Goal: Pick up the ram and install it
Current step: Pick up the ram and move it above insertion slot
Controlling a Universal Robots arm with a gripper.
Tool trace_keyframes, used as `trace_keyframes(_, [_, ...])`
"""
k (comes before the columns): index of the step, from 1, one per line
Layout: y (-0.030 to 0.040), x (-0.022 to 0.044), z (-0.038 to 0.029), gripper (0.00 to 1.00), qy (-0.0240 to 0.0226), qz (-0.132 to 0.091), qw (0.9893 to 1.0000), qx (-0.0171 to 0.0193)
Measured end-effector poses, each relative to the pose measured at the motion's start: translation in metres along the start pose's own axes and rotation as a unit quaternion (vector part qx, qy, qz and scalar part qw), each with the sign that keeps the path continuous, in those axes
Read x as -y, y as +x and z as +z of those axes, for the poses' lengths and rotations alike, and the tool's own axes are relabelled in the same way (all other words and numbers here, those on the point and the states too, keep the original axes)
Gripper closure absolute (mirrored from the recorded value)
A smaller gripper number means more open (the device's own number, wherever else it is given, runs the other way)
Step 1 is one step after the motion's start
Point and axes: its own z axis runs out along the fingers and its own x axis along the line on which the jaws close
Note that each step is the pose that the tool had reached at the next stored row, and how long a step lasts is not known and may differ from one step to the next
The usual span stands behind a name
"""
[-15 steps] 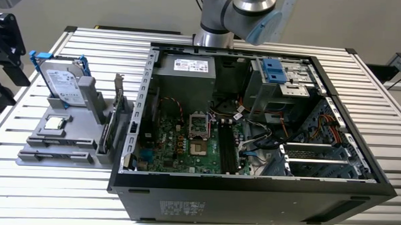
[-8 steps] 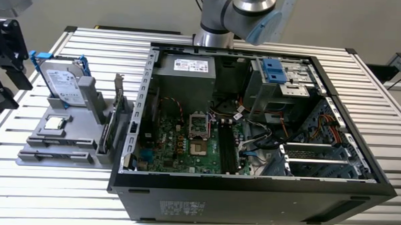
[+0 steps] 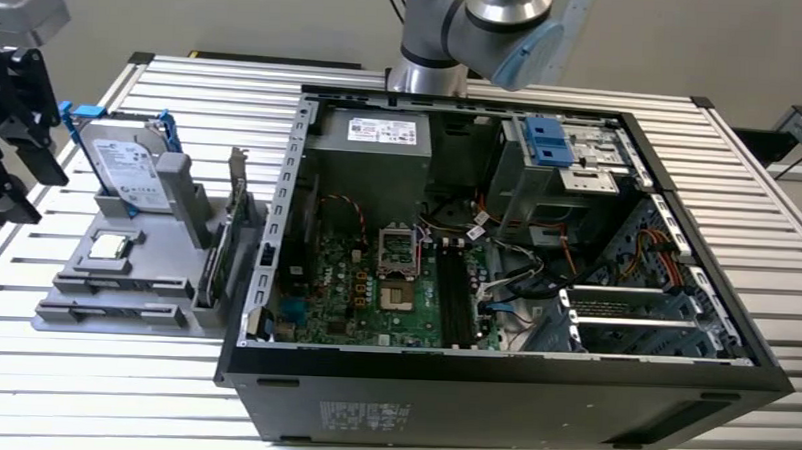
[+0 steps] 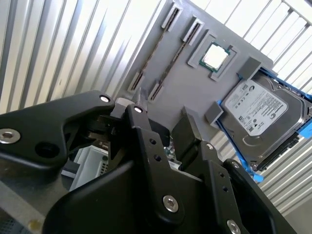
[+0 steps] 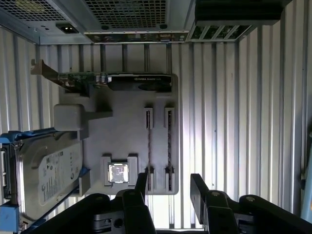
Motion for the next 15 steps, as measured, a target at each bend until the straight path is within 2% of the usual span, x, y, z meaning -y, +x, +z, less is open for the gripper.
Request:
trace_keyframes(9, [0.0, 0.0, 0.0016, 0.0, -0.0002, 0.0, 1.0, -0.0002])
trace_keyframes(14, [-0.0001, 0.0, 0.0061, 0.0, -0.0001, 0.0, 1.0, -0.0002])
trace_keyframes(15, [-0.0001, 0.0001, 0.0092, 0.0, -0.0001, 0.0, 1.0, -0.0001])
